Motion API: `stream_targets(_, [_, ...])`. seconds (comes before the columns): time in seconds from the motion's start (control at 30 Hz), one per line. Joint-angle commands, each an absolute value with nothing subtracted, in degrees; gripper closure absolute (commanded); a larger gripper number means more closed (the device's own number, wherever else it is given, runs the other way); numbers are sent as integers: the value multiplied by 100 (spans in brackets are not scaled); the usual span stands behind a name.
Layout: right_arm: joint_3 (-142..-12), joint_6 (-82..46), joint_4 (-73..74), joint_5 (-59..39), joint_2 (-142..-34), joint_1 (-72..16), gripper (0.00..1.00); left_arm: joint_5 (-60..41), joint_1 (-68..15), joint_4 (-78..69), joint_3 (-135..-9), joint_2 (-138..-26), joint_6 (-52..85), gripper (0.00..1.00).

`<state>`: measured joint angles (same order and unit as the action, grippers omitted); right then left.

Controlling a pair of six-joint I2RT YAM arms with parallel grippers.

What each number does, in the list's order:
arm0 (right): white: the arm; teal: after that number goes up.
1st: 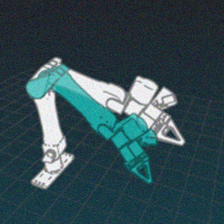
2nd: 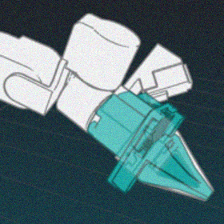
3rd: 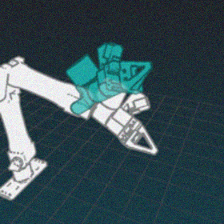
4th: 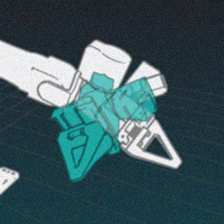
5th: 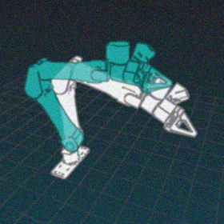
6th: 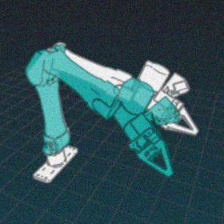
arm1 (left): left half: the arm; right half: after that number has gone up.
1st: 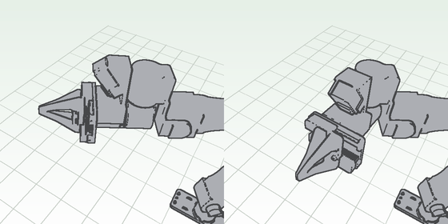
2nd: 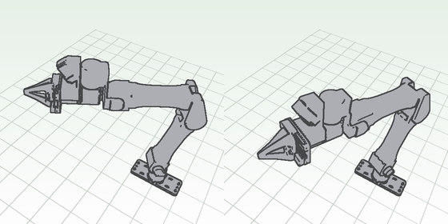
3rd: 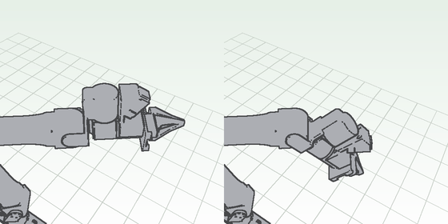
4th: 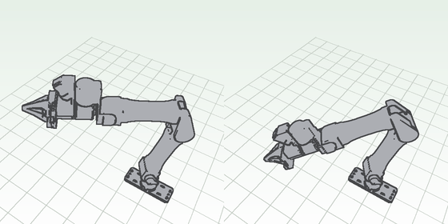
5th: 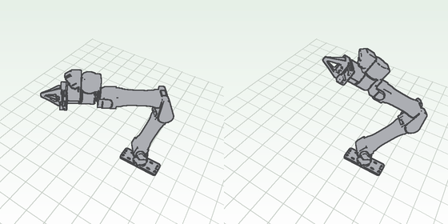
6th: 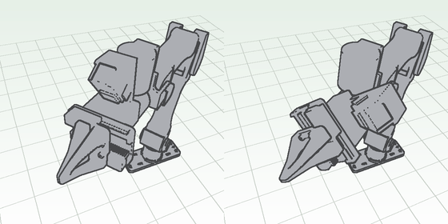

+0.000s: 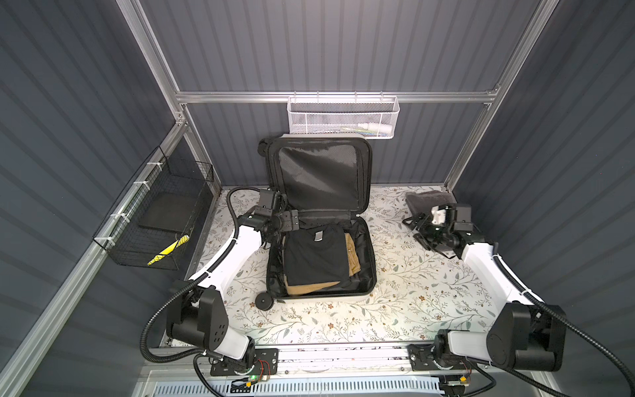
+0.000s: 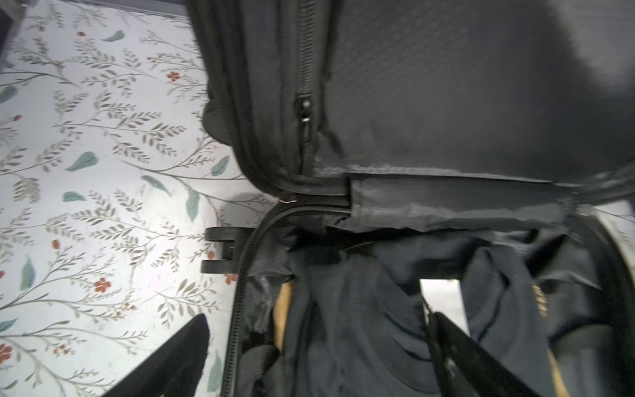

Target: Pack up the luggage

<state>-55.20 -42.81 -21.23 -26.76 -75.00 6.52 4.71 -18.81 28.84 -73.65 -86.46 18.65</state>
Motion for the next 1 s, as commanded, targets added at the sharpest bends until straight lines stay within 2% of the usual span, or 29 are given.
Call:
stream_targets(0.0, [-5353, -4061, -2656, -2667, -7511, 1215, 21, -49, -1956, 3076, -7635, -8517, 2017, 0])
stream_targets(0.17, [-5445, -4186, -2696, -2355, -7903, 2096, 21, -154, -2313, 2931, -7768, -8517, 2219, 0])
stream_targets(0.37, [-5769, -4342, -2578, -2041, -8645, 2729, 20, -71, -2989, 2637, -7870, -8637, 2568, 0])
stream_targets(0.63, [-6293, -4307, -2522, -1680, -9613, 3014, 20, -244, -3189, 2322, -8137, -8831, 2795, 0])
stream_targets(0.97, [-6565, -4420, -2180, -1800, -10497, 3023, 28, -413, -3228, 2237, -8515, -9115, 2795, 0])
